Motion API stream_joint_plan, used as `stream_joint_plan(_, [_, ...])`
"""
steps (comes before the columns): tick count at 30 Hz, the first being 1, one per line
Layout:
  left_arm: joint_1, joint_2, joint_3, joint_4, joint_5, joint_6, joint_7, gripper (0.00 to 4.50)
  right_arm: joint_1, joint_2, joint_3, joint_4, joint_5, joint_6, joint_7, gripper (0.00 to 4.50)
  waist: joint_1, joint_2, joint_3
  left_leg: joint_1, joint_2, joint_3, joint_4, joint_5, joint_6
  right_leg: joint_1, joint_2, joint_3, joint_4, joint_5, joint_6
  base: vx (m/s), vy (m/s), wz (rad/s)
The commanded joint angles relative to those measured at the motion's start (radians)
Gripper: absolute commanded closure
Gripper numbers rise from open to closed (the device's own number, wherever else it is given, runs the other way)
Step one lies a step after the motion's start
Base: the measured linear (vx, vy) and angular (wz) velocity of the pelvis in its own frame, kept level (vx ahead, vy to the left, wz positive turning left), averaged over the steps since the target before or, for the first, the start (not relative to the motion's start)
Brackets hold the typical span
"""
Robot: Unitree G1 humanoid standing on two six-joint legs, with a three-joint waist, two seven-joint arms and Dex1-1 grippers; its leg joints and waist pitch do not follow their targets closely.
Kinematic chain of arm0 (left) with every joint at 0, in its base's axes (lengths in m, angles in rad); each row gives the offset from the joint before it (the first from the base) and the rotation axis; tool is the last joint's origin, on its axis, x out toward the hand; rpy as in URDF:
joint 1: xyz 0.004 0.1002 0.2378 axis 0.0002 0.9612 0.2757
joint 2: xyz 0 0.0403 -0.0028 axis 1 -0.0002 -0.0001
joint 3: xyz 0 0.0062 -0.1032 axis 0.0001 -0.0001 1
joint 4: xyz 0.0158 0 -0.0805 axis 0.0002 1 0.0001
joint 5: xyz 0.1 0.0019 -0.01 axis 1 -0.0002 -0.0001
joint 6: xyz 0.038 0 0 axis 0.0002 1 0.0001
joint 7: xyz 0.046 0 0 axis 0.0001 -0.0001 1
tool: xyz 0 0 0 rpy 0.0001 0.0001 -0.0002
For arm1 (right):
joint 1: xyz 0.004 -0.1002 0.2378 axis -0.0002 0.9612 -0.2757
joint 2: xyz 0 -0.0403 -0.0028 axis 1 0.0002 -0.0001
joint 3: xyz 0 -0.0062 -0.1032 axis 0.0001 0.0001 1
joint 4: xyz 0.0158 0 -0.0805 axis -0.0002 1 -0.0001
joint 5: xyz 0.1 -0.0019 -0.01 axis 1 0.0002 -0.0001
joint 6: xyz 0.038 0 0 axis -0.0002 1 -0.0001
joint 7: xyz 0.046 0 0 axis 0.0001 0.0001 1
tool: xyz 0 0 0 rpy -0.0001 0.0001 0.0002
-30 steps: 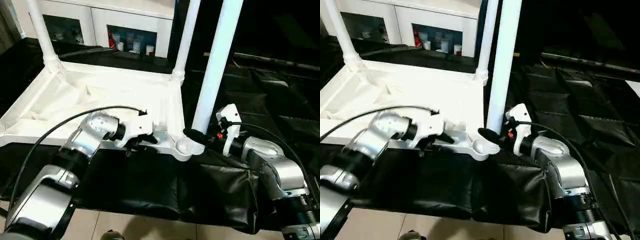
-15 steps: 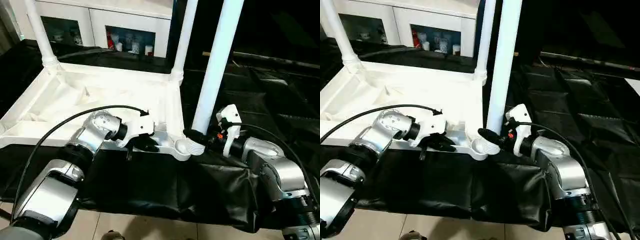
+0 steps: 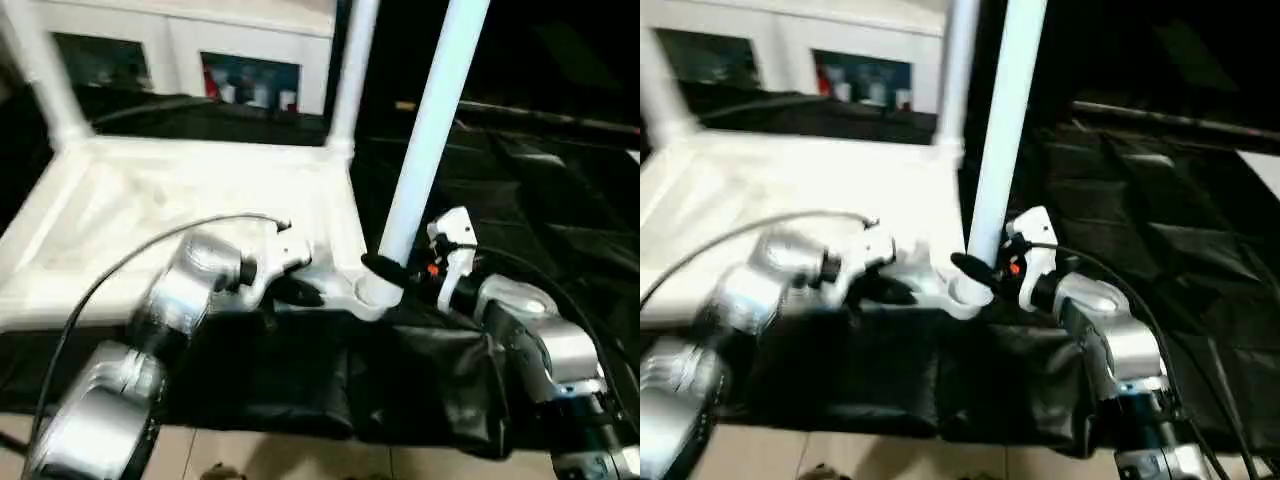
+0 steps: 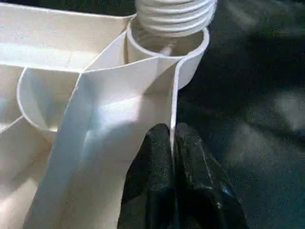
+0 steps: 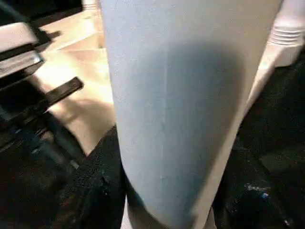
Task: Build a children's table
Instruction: Insert table leg to table base
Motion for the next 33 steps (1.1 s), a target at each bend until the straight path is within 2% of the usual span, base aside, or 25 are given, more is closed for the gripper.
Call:
stream_joint_plan(1, [0.038,-0.009,0.024,-0.053,0.001,0.043,0.06,4.5,-0.015,-0.004,-0.013,0.0,0.006,0.0,0.005,2.6,0.008,-0.006,-0.067,0.001,0.007,0.006,-0.06,-0.212,0.011,0.056,-0.061,0.039,-0.075,-0.296,-0.166,0.0,0.0,0.0])
stream_joint_plan(2, [0.049,-0.01,0.024,-0.072,0.003,0.048,0.066,4.5,-0.019,-0.004,-0.013,0.004,0.008,0.001,0.008,2.6,0.005,-0.016,-0.064,0.0,0.005,0.007,-0.06,-0.22,0.014,0.052,-0.058,0.039,-0.083,-0.341,-0.138,0.0,0.0,0.0])
stream_joint_plan(4, [0.079,-0.012,0.025,-0.137,-0.006,0.073,0.066,4.5,-0.031,0.0,-0.012,0.018,0.008,0.0,0.01,2.6,0.005,-0.011,-0.065,-0.002,0.007,0.004,-0.062,-0.216,0.011,0.054,-0.06,0.039,-0.079,-0.342,-0.133,0.0,0.0,0.0])
stream_joint_plan(5, [0.098,-0.007,0.021,-0.185,-0.02,0.084,0.053,4.5,-0.043,0.004,-0.011,0.031,0.008,0.001,0.012,2.6,0.003,-0.021,-0.065,0.001,0.006,0.007,-0.061,-0.218,0.012,0.05,-0.058,0.039,-0.082,-0.355,-0.126,0.0,0.0,0.0])
stream_joint_plan(6, [0.099,-0.005,0.02,-0.19,-0.021,0.083,0.051,4.5,-0.044,0.004,-0.011,0.032,0.009,0.001,0.012,2.6,0.004,-0.014,-0.065,0.002,0.006,0.005,-0.062,-0.217,0.012,0.048,-0.058,0.039,-0.082,-0.36,-0.124,0.0,0.0,0.0])
stream_joint_plan(9, [0.106,0.011,0.016,-0.226,-0.029,0.102,0.061,4.5,-0.047,-0.001,-0.002,0.017,0.02,0.03,0.028,2.6,0.002,-0.019,-0.067,0.002,0.006,0.008,-0.061,-0.203,0.017,0.046,-0.054,0.04,-0.077,-0.32,-0.124,0.0,0.0,0.0])
stream_joint_plan(11, [0.115,0.022,0.009,-0.232,-0.016,0.108,0.073,4.5,-0.041,-0.001,-0.001,0.01,0.024,0.04,0.03,2.6,0.003,-0.014,-0.069,0.001,0.005,0.007,-0.061,-0.185,0.016,0.048,-0.053,0.041,-0.072,-0.275,-0.132,0.0,0.0,0.0])
stream_joint_plan(13, [0.118,0.02,0.007,-0.235,-0.016,0.115,0.077,4.5,-0.037,-0.002,0.002,0.014,0.021,0.043,0.033,2.6,0.001,-0.021,-0.07,-0.001,0.004,0.008,-0.059,-0.178,0.015,0.05,-0.052,0.04,-0.07,-0.251,-0.138,0.0,0.0,0.0])
stream_joint_plan(14, [0.12,0.015,0.011,-0.241,-0.02,0.129,0.081,4.5,-0.035,-0.003,0.007,0.018,0.02,0.047,0.037,2.6,0.002,-0.021,-0.071,-0.001,0.004,0.009,-0.059,-0.174,0.016,0.05,-0.052,0.04,-0.069,-0.248,-0.139,0.0,0.0,0.0])
stream_joint_plan(25, [0.076,-0.001,0.024,-0.18,-0.044,0.119,0.087,4.5,-0.072,0.017,0.027,0.105,-0.001,0.041,0.05,2.6,0.0,-0.02,-0.069,-0.001,0.002,0.007,-0.059,-0.216,0.003,0.046,-0.054,0.039,-0.08,-0.326,-0.119,0.0,0.0,0.0])
stream_joint_plan(29, [0.073,0.002,0.025,-0.179,-0.047,0.125,0.088,4.5,-0.07,0.007,0.037,0.088,-0.001,0.062,0.065,2.6,0.001,-0.025,-0.071,-0.002,0.003,0.007,-0.057,-0.192,0.008,0.048,-0.053,0.039,-0.074,-0.288,-0.126,0.0,0.0,0.0])
stream_joint_plan(30, [0.073,0.001,0.027,-0.179,-0.049,0.125,0.088,4.5,-0.069,0.006,0.035,0.085,0.004,0.068,0.066,2.6,0.001,-0.021,-0.071,-0.003,0.003,0.007,-0.058,-0.19,0.009,0.048,-0.053,0.04,-0.073,-0.283,-0.128,0.0,0.0,0.0])
stream_joint_plan(33, [0.071,-0.002,0.031,-0.175,-0.056,0.12,0.088,4.5,-0.067,0.001,0.035,0.087,0.006,0.073,0.071,2.6,0.001,-0.025,-0.071,-0.003,0.003,0.008,-0.057,-0.187,0.011,0.048,-0.053,0.039,-0.074,-0.281,-0.13,0.0,0.0,0.0])
